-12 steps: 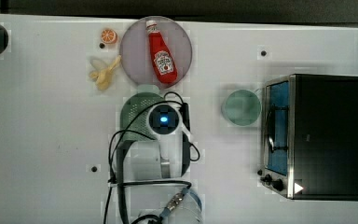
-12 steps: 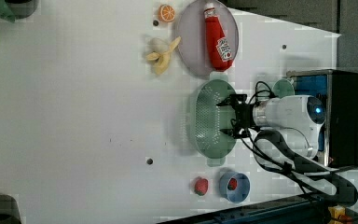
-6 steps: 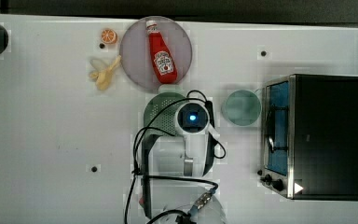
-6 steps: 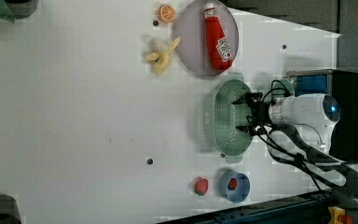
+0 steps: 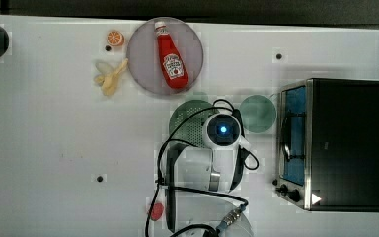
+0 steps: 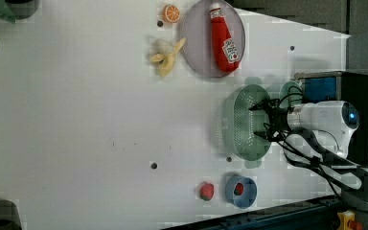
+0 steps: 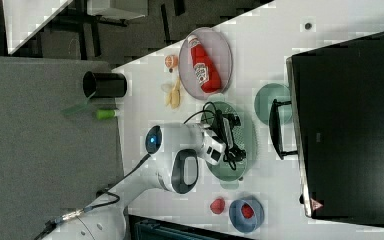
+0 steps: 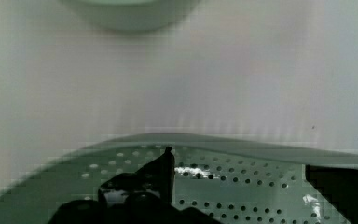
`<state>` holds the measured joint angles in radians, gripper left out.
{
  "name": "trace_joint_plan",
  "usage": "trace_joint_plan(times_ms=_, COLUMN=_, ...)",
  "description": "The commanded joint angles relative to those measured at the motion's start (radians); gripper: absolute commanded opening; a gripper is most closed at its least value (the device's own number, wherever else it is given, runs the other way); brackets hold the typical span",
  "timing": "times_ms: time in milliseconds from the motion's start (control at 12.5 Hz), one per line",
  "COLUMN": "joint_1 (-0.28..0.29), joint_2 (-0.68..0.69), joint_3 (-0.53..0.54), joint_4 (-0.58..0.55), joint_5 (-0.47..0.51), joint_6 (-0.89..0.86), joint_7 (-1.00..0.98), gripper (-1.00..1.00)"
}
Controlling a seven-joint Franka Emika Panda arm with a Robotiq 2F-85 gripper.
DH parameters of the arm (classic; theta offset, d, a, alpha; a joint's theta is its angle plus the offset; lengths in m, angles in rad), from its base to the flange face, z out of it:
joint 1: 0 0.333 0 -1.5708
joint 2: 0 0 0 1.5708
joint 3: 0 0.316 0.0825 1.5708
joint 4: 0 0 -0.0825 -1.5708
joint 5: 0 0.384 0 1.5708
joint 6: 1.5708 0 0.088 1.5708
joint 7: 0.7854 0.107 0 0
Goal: Drag strainer left to right.
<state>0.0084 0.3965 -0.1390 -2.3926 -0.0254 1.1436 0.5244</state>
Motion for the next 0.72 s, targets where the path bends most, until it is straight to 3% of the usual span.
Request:
trace_joint_plan(times_ms=80, joint_1=0.009, joint_2=-0.054, joint_3=0.013, joint_4=0.029, joint_5=0.014, joint_6=-0.019, joint_7=-0.049, gripper=1.0)
trace_joint_plan(times_ms=320, joint_1=0.011, joint_2=-0.184, joint_3=0.08, joint_4=0.032, joint_5=0.014, joint_6=-0.162, joint_7=-0.072, gripper=1.0)
trace_joint_plan(times_ms=720, joint_1=0.013, joint_2=-0.483, joint_3=0.17, joint_4=0.03, joint_5=0.014, joint_6=-0.335, joint_7=-0.374, gripper=1.0)
